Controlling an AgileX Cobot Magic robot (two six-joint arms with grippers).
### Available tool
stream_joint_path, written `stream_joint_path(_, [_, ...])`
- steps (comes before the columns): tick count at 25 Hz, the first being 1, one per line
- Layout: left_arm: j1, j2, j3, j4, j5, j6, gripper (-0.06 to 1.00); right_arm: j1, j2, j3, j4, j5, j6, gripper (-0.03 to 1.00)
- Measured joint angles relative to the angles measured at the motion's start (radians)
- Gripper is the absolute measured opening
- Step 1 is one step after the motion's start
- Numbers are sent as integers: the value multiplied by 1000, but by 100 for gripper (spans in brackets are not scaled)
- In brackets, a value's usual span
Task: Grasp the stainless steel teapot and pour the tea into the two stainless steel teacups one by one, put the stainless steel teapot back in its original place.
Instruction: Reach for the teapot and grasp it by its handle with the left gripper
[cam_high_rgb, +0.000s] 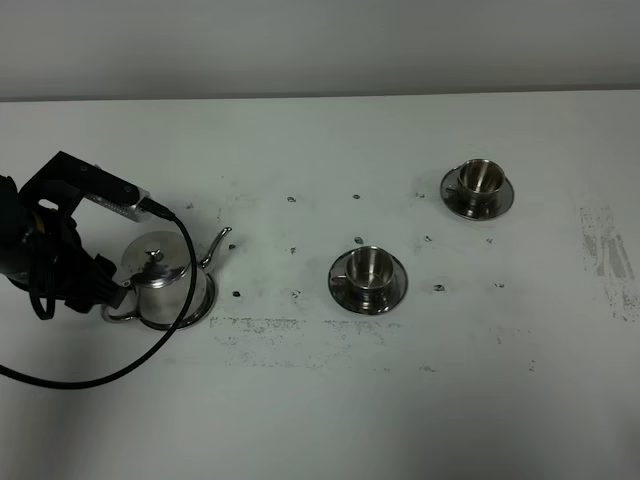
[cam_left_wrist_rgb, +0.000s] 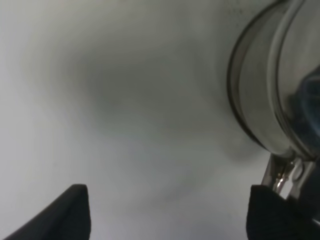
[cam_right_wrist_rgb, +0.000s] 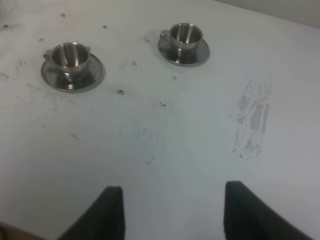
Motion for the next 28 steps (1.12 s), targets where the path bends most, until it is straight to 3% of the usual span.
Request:
stream_joint_path(13, [-8, 0, 0, -35, 63, 27, 62, 0, 0, 0, 0, 0, 0, 43])
stream_joint_path(28, [-14, 0, 0, -57, 69, 29, 57, 0, 0, 0, 0, 0, 0, 43])
